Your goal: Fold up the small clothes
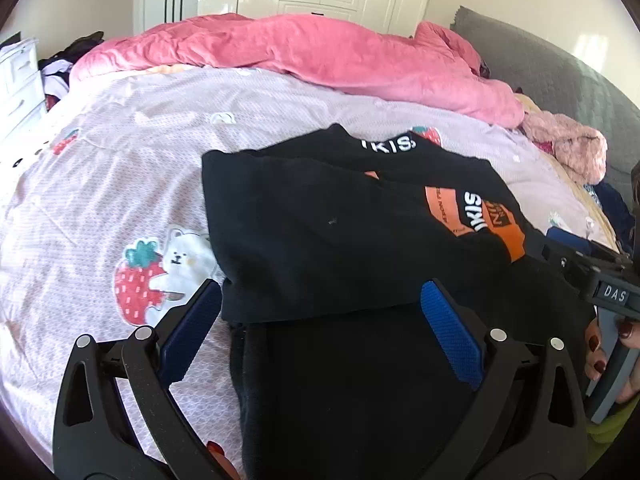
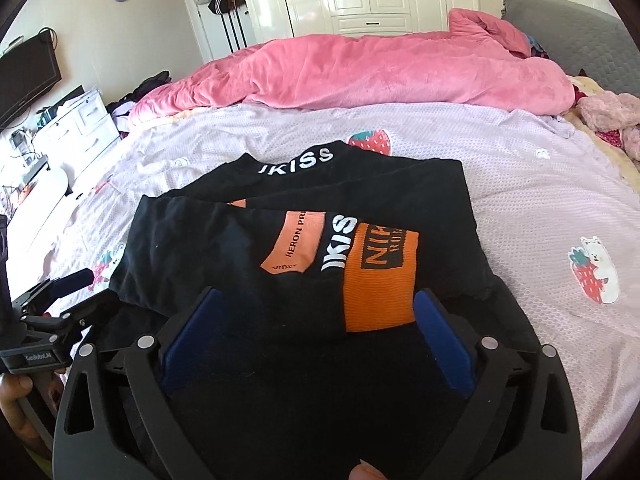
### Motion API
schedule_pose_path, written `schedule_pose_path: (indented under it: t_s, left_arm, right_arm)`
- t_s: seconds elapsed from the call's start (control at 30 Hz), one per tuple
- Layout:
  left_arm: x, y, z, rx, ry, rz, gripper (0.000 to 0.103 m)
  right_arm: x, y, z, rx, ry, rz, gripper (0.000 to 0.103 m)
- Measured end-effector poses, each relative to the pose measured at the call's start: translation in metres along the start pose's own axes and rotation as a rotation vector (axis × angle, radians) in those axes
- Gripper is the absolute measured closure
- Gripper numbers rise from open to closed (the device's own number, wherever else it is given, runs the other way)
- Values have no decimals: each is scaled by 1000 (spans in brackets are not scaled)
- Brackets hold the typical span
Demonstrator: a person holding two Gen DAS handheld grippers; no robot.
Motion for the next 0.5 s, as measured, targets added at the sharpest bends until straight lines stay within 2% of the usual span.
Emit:
schedule_pose_path:
  t_s: [0.5]
  left_arm:
    - [8,-30,6,31,5,-60,9]
  right_arm:
    - [-1,-28,11,20,-23,-43,4]
Point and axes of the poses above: each gripper's, at about its wrist camera, not at the fingertips, and y roughly the way its jaws point, z to its left, x to its top, the point moved 10 cm from there along y, roughly the way its jaws point, and after that the axes turned 13 degrees about y, right-handed, at the moved point
